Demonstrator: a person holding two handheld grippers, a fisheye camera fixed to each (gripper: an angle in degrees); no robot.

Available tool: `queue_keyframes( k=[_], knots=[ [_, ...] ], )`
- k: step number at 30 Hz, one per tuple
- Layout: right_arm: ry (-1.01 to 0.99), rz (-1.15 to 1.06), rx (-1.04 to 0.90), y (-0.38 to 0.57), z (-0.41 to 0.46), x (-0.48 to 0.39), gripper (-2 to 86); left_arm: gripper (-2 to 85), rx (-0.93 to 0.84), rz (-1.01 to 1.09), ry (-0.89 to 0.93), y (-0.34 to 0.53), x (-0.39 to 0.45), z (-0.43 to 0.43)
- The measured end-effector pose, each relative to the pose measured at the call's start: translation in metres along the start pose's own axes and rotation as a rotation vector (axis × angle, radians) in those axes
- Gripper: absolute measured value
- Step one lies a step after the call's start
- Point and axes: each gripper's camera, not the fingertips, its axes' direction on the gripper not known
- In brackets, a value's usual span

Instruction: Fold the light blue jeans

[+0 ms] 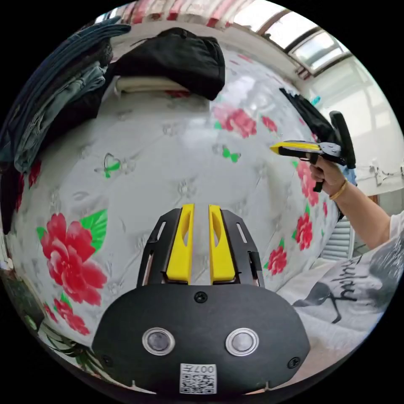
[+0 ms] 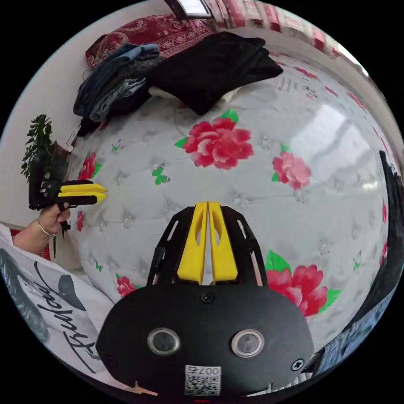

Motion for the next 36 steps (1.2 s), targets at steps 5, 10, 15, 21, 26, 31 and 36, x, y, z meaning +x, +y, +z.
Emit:
queue_keyframes(
  k=[5,10,15,21,26,31,36],
  knots=[
    [0.239,0.477,0.106,0.121,-0.070,0.121,0.3,3.7,-0.096,0.124,-0.122,-0.007,0.052,0.018],
    [0.506,0.860,0.235,0.241,-0.155,0.225,2.5,-0.7,-0.038,0.318,-0.199,-0.061,0.120,0.018],
    [0.548,0.981,0.135,0.294,-0.158,0.286,3.1,-1.0,-0.121,0.387,-0.194,-0.085,0.168,0.042],
    [0.563,0.988,0.071,0.317,-0.108,0.302,1.7,-1.0,-0.133,0.405,-0.278,-0.072,0.198,0.059],
    [0.399,1.059,0.161,0.342,-0.115,0.306,0.2,-1.0,-0.117,0.565,-0.368,-0.056,0.204,0.062],
    [0.232,0.904,0.282,0.352,-0.128,0.259,-0.2,-0.9,-0.127,0.462,-0.331,-0.055,0.183,0.056],
    [-0.016,0.649,0.538,0.341,-0.167,0.168,-0.2,-0.8,-0.068,0.234,-0.107,-0.048,0.141,0.036]
  ],
)
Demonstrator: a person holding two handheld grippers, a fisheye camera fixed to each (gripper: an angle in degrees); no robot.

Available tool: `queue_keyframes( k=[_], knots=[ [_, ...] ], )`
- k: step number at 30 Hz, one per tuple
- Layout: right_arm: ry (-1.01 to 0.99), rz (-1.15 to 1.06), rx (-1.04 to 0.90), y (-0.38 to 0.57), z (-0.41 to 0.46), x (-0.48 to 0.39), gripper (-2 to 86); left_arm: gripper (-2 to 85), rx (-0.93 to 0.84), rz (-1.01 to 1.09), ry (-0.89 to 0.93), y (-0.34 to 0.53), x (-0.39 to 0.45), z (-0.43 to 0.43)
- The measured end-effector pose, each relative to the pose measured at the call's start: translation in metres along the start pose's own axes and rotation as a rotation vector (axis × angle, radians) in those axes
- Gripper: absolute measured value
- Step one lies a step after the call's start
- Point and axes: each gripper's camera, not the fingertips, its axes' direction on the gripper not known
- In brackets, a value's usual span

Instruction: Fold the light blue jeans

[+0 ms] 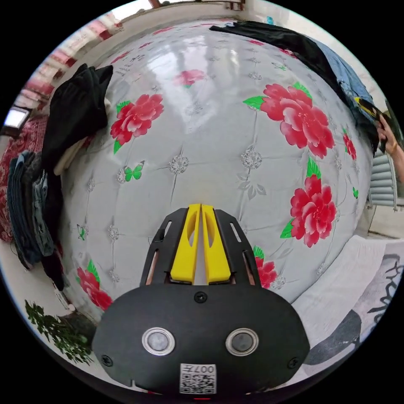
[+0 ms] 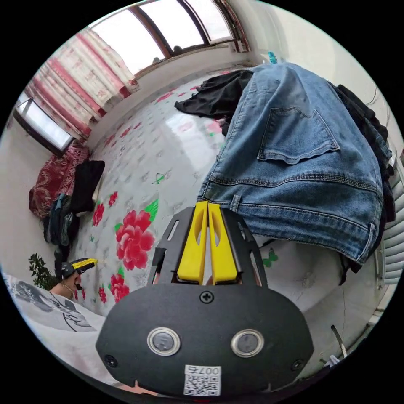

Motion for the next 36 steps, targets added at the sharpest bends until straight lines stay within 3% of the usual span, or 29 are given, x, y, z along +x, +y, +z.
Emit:
queue_keyframes(
  k=[3,5,6,7,9,11,13,15,21,27,33,36],
  knots=[
    [-0.150,-0.149,0.021,0.016,-0.018,-0.069,-0.2,0.1,0.215,-0.085,0.337,0.027,-0.028,-0.031],
    [-0.179,-0.260,-0.024,0.029,-0.016,-0.114,-0.2,1.8,0.306,-0.107,0.435,0.044,-0.039,-0.047],
    [-0.319,-0.388,-0.091,0.041,-0.009,-0.146,-0.1,3.4,0.339,-0.111,0.467,0.055,-0.046,-0.057],
    [-0.612,-0.440,-0.207,0.055,0.005,-0.181,-0.1,4.3,0.366,-0.109,0.486,0.067,-0.052,-0.065],
    [-0.806,-0.534,-0.315,0.091,0.029,-0.252,0.1,4.9,0.395,-0.106,0.485,0.090,-0.063,-0.078],
    [-0.620,-0.764,-0.317,0.135,0.044,-0.326,0.4,5.1,0.416,-0.128,0.457,0.117,-0.079,-0.088],
    [-0.328,-0.779,-0.226,0.161,0.070,-0.376,1.3,5.0,0.416,-0.192,0.417,0.160,-0.104,-0.096],
    [-0.254,-0.778,-0.240,0.162,0.089,-0.384,3.2,4.8,0.395,-0.250,0.388,0.194,-0.122,-0.097],
    [0.209,-0.582,-0.244,0.117,0.141,-0.282,8.7,4.2,0.317,-0.419,0.302,0.286,-0.166,-0.087],
    [0.466,-0.369,-0.435,0.092,0.185,-0.150,11.5,4.7,0.304,-0.501,0.439,0.285,-0.177,-0.074],
    [0.380,-0.137,-0.378,0.084,0.176,-0.097,6.7,4.9,0.314,-0.346,0.451,0.222,-0.160,-0.092],
    [-0.022,-0.161,-0.233,0.080,0.143,-0.114,4.6,5.0,0.301,-0.289,0.470,0.205,-0.148,-0.096]
  ],
)
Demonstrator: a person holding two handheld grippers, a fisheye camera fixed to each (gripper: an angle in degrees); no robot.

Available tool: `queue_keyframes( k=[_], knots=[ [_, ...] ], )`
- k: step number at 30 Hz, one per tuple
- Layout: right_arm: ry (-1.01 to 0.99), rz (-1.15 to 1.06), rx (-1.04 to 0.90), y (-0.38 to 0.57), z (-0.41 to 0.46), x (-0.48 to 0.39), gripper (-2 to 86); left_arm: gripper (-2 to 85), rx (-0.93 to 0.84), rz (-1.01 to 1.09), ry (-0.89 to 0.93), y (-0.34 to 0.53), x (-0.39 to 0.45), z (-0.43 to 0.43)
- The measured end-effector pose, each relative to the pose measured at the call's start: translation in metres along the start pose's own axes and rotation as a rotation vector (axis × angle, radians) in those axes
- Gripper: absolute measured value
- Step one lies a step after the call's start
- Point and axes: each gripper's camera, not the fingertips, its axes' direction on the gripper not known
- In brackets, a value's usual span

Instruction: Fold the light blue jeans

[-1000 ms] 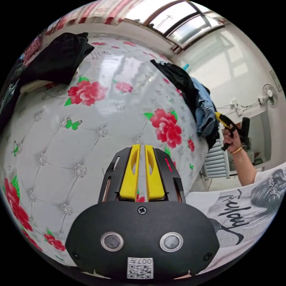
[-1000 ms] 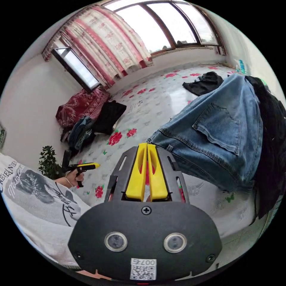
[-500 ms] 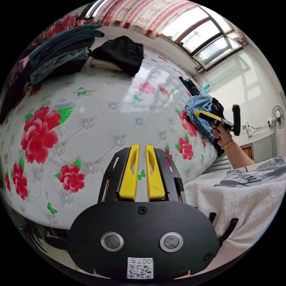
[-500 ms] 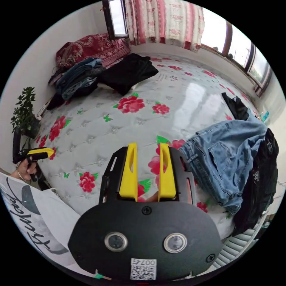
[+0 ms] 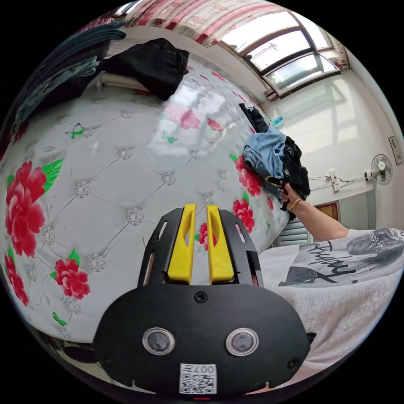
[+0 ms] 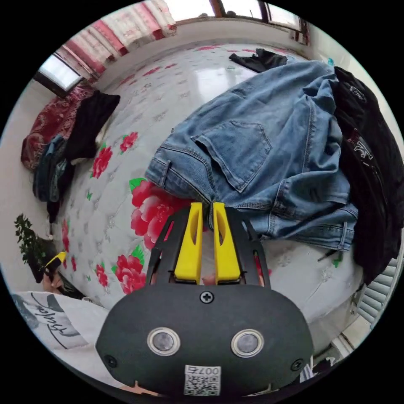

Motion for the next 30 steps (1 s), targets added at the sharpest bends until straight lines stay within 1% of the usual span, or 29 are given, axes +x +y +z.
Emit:
queue_keyframes(
  k=[1,2,3,4,5,7,8,10,11,12,13,14,15,16,17,19,20,22,23,24,25,26,27,28,29,30],
  knots=[
    [-0.099,-0.045,0.053,0.000,-0.014,-0.017,4.0,5.0,-0.014,0.003,0.002,0.000,0.003,0.004],
    [-0.140,-0.084,0.069,0.000,-0.020,-0.030,3.8,5.0,-0.020,-0.001,0.001,0.000,0.003,0.006],
    [-0.179,-0.172,0.099,0.001,-0.030,-0.059,3.4,5.0,-0.032,-0.017,0.005,0.003,0.003,0.010],
    [-0.238,-0.281,0.088,0.002,-0.035,-0.094,3.2,5.0,-0.041,-0.043,0.022,0.005,0.001,0.013],
    [-0.289,-0.341,0.070,0.003,-0.035,-0.112,3.1,5.0,-0.041,-0.056,0.031,0.007,0.000,0.013],
    [-0.522,-0.566,-0.044,0.018,-0.026,-0.193,3.1,5.0,-0.015,-0.099,0.053,0.015,-0.003,0.007],
    [-0.587,-0.626,-0.082,0.025,-0.022,-0.216,3.2,5.0,-0.007,-0.108,0.050,0.017,-0.004,0.005],
    [-0.796,-0.876,-0.224,0.062,-0.010,-0.310,3.6,4.9,0.038,-0.161,0.015,0.030,-0.012,-0.012],
    [-0.829,-0.927,-0.242,0.073,-0.008,-0.331,3.9,4.8,0.051,-0.182,0.003,0.034,-0.016,-0.017],
    [-0.871,-1.016,-0.280,0.090,-0.005,-0.367,4.3,4.2,0.076,-0.233,-0.027,0.043,-0.025,-0.029],
    [-0.874,-1.086,-0.306,0.100,-0.001,-0.391,4.8,3.3,0.104,-0.307,-0.080,0.056,-0.037,-0.043],
    [-0.854,-1.113,-0.309,0.103,0.001,-0.399,5.0,2.3,0.116,-0.350,-0.117,0.064,-0.044,-0.050],
    [-0.785,-1.127,-0.306,0.103,0.006,-0.404,5.4,0.4,0.132,-0.444,-0.183,0.081,-0.059,-0.066],
    [-0.744,-1.101,-0.285,0.098,0.010,-0.397,5.8,-0.1,0.153,-0.543,-0.221,0.100,-0.074,-0.083],
    [-0.732,-1.076,-0.274,0.093,0.012,-0.390,5.9,-0.4,0.169,-0.593,-0.225,0.111,-0.081,-0.092],
    [-0.643,-0.886,-0.286,0.069,0.028,-0.344,6.4,-0.7,0.262,-0.743,-0.193,0.158,-0.098,-0.130],
    [-0.622,-0.828,-0.291,0.062,0.032,-0.328,6.6,-0.7,0.293,-0.762,-0.184,0.169,-0.100,-0.139],
    [-0.521,-0.594,-0.261,0.041,0.041,-0.257,7.5,-0.5,0.381,-0.848,-0.192,0.209,-0.101,-0.168],
    [-0.487,-0.539,-0.252,0.036,0.042,-0.239,7.7,-0.5,0.394,-0.865,-0.199,0.216,-0.100,-0.174],
    [-0.424,-0.443,-0.238,0.027,0.043,-0.208,8.1,-0.3,0.419,-0.882,-0.234,0.223,-0.092,-0.185],
    [-0.361,-0.366,-0.219,0.018,0.042,-0.180,8.5,-0.4,0.442,-0.860,-0.317,0.220,-0.076,-0.195],
    [-0.334,-0.337,-0.208,0.014,0.040,-0.169,8.6,-0.4,0.445,-0.833,-0.374,0.214,-0.065,-0.200],
    [-0.289,-0.296,-0.187,0.006,0.038,-0.151,9.0,-0.5,0.445,-0.752,-0.499,0.195,-0.040,-0.207],
    [-0.244,-0.258,-0.176,-0.002,0.037,-0.137,9.3,-0.5,0.441,-0.618,-0.593,0.167,-0.012,-0.208],
    [-0.227,-0.234,-0.171,-0.006,0.037,-0.131,9.4,-0.4,0.438,-0.539,-0.618,0.152,0.001,-0.206],
    [-0.208,-0.183,-0.155,-0.014,0.038,-0.118,9.8,-0.1,0.429,-0.376,-0.626,0.120,0.026,-0.196]
  ],
)
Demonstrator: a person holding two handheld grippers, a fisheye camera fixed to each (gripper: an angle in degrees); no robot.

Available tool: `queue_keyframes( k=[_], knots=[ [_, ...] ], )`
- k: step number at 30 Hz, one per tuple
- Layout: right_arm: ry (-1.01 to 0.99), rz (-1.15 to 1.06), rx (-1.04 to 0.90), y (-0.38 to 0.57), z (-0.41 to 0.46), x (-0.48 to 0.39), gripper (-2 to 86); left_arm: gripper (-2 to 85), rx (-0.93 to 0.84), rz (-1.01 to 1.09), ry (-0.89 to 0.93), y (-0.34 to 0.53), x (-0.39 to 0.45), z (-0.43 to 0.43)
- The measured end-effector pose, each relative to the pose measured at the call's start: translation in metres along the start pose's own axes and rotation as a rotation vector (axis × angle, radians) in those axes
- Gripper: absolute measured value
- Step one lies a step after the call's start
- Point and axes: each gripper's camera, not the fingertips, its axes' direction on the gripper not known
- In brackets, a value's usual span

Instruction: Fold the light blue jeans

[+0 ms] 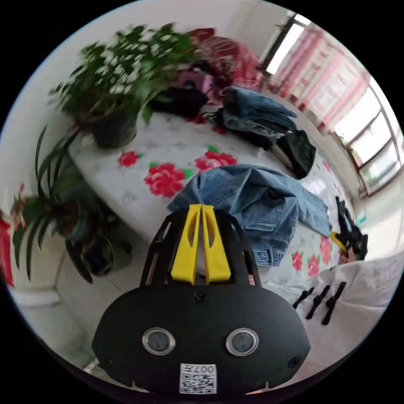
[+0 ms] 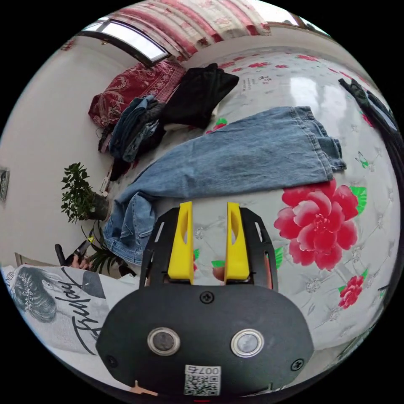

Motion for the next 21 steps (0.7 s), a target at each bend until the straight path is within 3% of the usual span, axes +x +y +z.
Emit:
queue_keyframes(
  k=[3,6,9,10,12,14,16,17,18,20,21],
  knots=[
    [0.012,0.134,0.034,-0.014,0.001,0.029,10.4,4.5,-0.043,0.275,0.252,-0.033,0.094,0.041],
    [-0.015,0.216,0.065,-0.022,0.004,0.040,10.7,11.8,-0.291,0.393,0.426,-0.050,0.186,0.128],
    [-0.020,0.204,0.072,-0.025,0.002,0.031,10.9,12.6,-0.569,0.467,0.225,-0.045,0.263,0.211],
    [0.001,0.183,0.063,-0.026,0.000,0.026,10.9,11.9,-0.552,0.573,0.116,-0.039,0.286,0.216],
    [0.042,0.153,0.071,-0.028,-0.009,0.022,10.9,7.3,-0.508,0.811,0.106,-0.024,0.315,0.210],
    [0.075,0.133,0.084,-0.029,-0.020,0.022,10.8,5.2,-0.577,1.016,0.186,-0.006,0.326,0.203],
    [0.121,0.125,0.082,-0.032,-0.032,0.027,10.8,5.0,-0.823,1.272,0.381,0.031,0.313,0.183],
    [0.129,0.123,0.082,-0.032,-0.035,0.029,10.7,5.0,-0.851,1.331,0.423,0.041,0.303,0.173],
    [0.145,0.124,0.085,-0.034,-0.039,0.034,10.7,5.0,-0.851,1.349,0.437,0.054,0.277,0.161],
    [0.161,0.142,0.078,-0.037,-0.040,0.044,10.7,4.9,-0.888,1.146,0.487,0.044,0.231,0.158],
    [0.168,0.156,0.077,-0.041,-0.041,0.049,10.9,5.0,-0.966,0.941,0.568,0.029,0.201,0.159]
  ],
)
